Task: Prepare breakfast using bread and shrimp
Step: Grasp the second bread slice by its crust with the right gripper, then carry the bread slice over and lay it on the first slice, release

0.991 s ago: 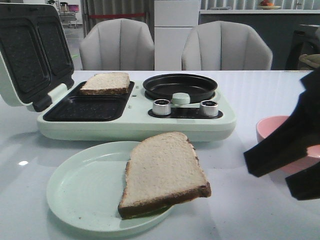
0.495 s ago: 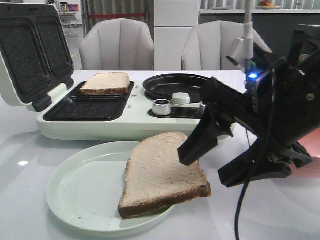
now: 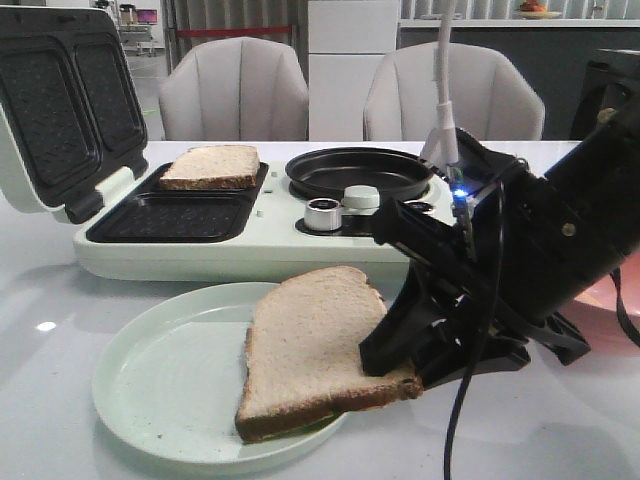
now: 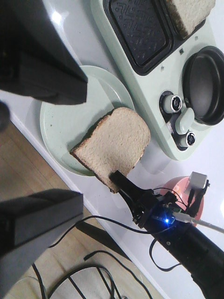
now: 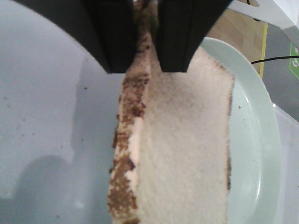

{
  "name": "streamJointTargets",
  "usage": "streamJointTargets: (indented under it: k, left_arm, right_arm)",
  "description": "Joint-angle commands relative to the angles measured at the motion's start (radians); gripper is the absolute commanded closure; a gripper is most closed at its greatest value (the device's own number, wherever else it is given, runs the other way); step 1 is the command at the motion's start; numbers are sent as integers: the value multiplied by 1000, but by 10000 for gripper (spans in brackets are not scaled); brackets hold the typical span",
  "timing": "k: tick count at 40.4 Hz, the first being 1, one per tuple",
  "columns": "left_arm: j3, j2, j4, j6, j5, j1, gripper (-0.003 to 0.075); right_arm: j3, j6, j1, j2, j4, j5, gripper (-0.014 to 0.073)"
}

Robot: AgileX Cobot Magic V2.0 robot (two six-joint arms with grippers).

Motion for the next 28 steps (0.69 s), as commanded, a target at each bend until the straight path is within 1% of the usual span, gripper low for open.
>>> streamJointTargets:
  k: [1,5,10,18,23,28]
  left_arm:
    - [-27,0,12,-11,-70,-9,267]
    - [-27,0,12,-11,-70,-9,267]
    - [-27,0,12,-11,-70,-9,267]
    - [-27,0,12,-11,-70,-9,267]
    - [-27,0,12,-11,-70,-9,267]
    - [-27,0,12,-11,-70,-9,267]
  right_arm:
    - [-22,-24,-1,-40,24,30,455]
    - [-22,-31,-1,-40,24,33,480]
    - [-22,-32,-1,-56,24,37,480]
    - [-26,-32,-1,-161,24,52,480]
    - [-60,-32,-1,-229,30,84,480]
    - [-120,-32,-1,-261,81,114,480]
